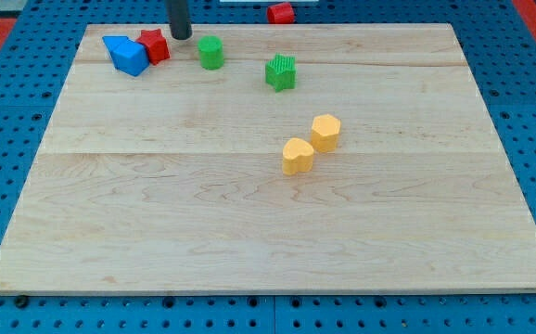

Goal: Move the green star towards the center left

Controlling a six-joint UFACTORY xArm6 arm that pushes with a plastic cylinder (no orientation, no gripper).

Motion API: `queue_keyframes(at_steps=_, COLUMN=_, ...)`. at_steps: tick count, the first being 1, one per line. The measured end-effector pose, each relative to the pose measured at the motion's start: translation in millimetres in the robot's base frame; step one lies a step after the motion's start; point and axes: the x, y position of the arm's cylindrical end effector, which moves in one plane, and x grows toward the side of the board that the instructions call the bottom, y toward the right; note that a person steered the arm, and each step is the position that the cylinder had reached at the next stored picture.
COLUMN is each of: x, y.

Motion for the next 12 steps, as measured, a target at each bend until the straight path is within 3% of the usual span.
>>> queue_keyframes(at_steps=3, x=50.6, y=52.0)
queue_keyframes(at_steps=5, x=57.2, y=115.9)
queue_keyframes(at_steps=8, x=153.7, y=163.3)
queue_keyframes(at_steps=12, x=235.5, y=295.9)
